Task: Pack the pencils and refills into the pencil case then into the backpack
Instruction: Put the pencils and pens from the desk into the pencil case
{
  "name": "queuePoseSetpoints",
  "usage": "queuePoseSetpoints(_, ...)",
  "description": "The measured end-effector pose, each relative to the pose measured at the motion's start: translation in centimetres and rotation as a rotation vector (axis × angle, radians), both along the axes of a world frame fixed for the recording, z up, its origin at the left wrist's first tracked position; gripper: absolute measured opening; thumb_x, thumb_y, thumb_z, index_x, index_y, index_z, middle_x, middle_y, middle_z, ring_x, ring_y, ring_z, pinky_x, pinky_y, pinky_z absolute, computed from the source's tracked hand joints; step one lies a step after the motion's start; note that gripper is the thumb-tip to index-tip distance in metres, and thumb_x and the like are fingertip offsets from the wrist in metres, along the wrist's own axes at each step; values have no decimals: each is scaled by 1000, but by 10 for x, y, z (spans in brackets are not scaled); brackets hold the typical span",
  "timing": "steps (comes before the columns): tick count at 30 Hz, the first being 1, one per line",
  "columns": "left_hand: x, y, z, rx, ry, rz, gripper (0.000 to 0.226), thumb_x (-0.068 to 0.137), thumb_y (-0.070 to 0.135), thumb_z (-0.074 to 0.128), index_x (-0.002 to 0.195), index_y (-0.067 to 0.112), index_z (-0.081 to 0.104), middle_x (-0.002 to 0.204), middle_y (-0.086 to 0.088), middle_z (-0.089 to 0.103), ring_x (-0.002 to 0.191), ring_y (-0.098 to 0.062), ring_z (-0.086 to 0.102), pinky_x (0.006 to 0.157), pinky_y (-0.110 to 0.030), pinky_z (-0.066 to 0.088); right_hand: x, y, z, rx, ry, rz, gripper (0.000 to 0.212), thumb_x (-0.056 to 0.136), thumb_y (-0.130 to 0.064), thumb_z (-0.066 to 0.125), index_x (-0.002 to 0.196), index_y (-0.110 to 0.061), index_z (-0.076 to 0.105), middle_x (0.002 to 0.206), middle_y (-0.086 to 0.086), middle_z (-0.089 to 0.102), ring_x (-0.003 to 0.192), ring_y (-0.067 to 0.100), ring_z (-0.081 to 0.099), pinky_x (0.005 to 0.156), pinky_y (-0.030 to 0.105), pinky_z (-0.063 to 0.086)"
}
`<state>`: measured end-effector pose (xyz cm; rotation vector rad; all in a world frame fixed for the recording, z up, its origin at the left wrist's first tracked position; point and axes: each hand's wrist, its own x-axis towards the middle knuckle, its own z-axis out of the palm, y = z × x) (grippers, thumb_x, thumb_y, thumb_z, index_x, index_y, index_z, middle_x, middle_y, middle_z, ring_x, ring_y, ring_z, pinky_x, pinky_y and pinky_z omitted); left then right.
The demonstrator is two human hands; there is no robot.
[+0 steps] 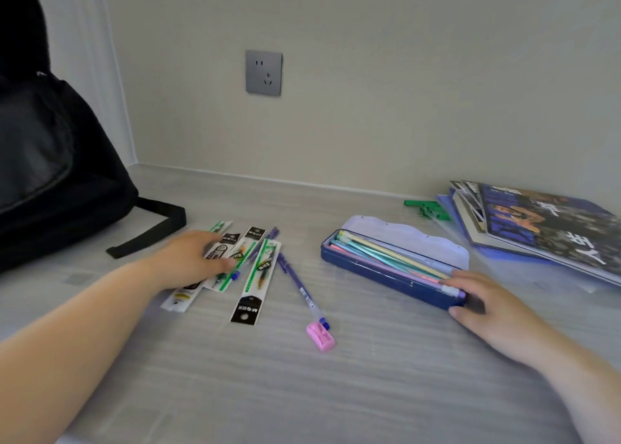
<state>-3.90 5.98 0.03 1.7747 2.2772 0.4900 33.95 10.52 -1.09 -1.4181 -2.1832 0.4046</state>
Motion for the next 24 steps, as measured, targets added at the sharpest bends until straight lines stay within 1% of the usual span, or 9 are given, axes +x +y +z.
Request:
queuePoseSetpoints(4, 3, 1, -3, 21, -2, 15, 63, 80, 44, 60, 134, 18, 41, 147, -6, 37, 133, -22, 37, 110, -33, 30, 0, -2, 1, 14, 42, -22, 31, 77, 2, 59, 107, -6, 60, 124, 6, 50, 108, 14, 44, 80, 13, 24)
queuePoseSetpoints(7, 6, -1, 0, 143, 89, 9, 48, 81, 39, 61, 124, 19, 53, 137, -4, 49, 126, -21, 42, 104, -33, 34, -2, -4, 3, 16, 49, -19, 30, 77, 4, 59, 105, -6, 60, 112, 2, 49, 101, 12, 43, 74, 11, 28)
queuePoseSetpoints(9, 14, -1, 3, 272, 95, 10, 31, 82, 39, 60, 106, 21, 64, 121, -2, 60, 114, -21, 50, 91, -30, 40, -3, -6, 3, 29, 50, -12, 29, 76, 6, 59, 103, -5, 60, 106, 1, 49, 97, 15, 45, 67, 7, 29)
queuePoseSetpoints(11, 27, -2, 4, 237, 29, -7, 25, 79, 45, 61, 92, 25, 67, 104, 1, 66, 101, -20, 58, 76, -27, 43, -4, -6, 4, 35, 53, -14, 29, 76, 5, 60, 103, -6, 60, 104, 0, 48, 97, 15, 45, 69, 9, 27)
queuePoseSetpoints(13, 38, 1, 1, 138, 113, -66, 33, 76, 52, 59, 95, 26, 66, 103, 2, 67, 101, -20, 58, 80, -29, 44, -3, -5, 3, 27, 58, -18, 30, 76, 3, 60, 105, -6, 60, 105, -1, 47, 100, 13, 44, 79, 11, 25)
queuePoseSetpoints(15, 42, 5, 1, 110, 190, -78, 36, 78, 52, 57, 100, 25, 65, 108, 1, 66, 106, -22, 55, 87, -30, 43, -2, -5, 4, 19, 49, -16, 30, 77, 2, 60, 106, -7, 59, 106, -2, 47, 100, 12, 43, 83, 14, 25)
queuePoseSetpoints(19, 44, 14, 5, 59, 318, -62, 29, 91, 26, 41, 103, 16, 66, 114, -8, 66, 107, -29, 57, 89, -32, 45, -2, -4, 3, 6, 48, -18, 29, 77, 0, 60, 106, -9, 59, 106, -2, 46, 101, 11, 43, 84, 15, 25)
queuePoseSetpoints(22, 51, 20, 8, 13, 363, -34, 30, 88, 11, 39, 105, 10, 63, 113, -12, 66, 104, -30, 59, 80, -29, 46, -1, -4, 3, 13, 49, -14, 28, 77, 0, 60, 104, -9, 60, 105, -2, 47, 99, 11, 44, 80, 13, 25)
queuePoseSetpoints(24, 56, 25, 10, 1, 373, -22, 29, 87, 7, 41, 113, 4, 52, 117, -17, 62, 107, -33, 57, 74, -29, 42, -1, -4, 3, 29, 47, -7, 27, 77, 1, 61, 101, -8, 61, 102, -1, 48, 97, 12, 45, 74, 10, 25)
